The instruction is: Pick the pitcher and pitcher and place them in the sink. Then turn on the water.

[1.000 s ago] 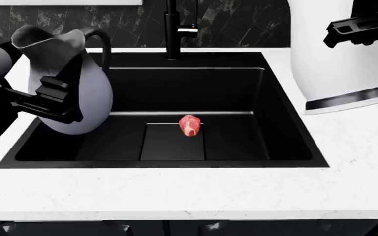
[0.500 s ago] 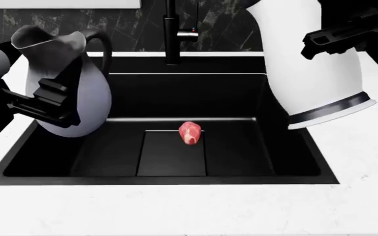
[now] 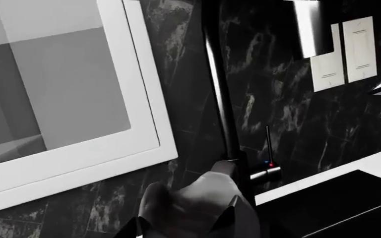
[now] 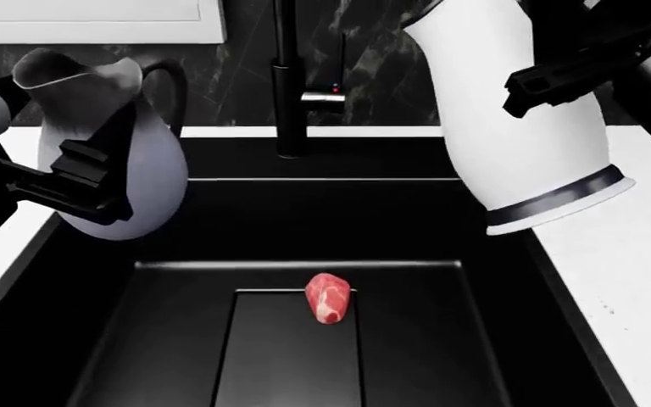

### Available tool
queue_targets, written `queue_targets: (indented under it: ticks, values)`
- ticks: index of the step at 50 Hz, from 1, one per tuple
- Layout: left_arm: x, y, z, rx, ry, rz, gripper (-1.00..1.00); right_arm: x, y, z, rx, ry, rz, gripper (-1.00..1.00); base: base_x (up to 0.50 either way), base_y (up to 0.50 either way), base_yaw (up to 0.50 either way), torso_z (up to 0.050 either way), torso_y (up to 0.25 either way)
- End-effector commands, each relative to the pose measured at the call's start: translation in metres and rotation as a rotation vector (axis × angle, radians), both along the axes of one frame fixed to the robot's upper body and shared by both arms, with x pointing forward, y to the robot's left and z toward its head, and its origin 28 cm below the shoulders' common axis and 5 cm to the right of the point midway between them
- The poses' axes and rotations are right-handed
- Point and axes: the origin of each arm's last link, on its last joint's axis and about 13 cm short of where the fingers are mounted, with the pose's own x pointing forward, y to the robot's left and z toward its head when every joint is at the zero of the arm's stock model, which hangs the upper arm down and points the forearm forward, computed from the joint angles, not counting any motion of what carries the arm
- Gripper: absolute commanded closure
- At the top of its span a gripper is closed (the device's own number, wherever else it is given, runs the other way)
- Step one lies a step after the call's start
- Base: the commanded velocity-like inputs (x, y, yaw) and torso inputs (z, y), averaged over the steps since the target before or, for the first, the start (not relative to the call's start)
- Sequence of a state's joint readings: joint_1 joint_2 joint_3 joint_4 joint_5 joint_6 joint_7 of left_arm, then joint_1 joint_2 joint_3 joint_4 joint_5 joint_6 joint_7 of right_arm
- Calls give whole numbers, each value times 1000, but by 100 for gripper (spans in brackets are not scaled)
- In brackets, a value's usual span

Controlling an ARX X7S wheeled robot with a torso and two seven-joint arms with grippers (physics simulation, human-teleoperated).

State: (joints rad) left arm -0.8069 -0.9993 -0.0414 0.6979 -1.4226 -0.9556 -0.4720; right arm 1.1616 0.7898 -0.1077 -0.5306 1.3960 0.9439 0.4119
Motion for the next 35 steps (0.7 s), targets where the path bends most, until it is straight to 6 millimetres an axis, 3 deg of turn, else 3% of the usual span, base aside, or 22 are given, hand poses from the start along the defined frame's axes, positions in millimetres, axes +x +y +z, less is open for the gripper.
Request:
queue_targets:
  ticks: [1, 24, 35]
  values:
    - [-2, 5, 11, -18, -89, 60, 100, -3, -4, 8, 18, -53, -37, 100, -2, -492, 0, 0, 14]
    - [-2, 5, 9, -20, -89, 59, 100, -1, -4, 8, 17, -54, -46, 100, 0, -21, 0, 1, 4]
    - [0, 4, 9, -19, -89, 53, 100, -2, -5, 6, 21, -55, -50, 100, -39, -412, 0, 2, 3]
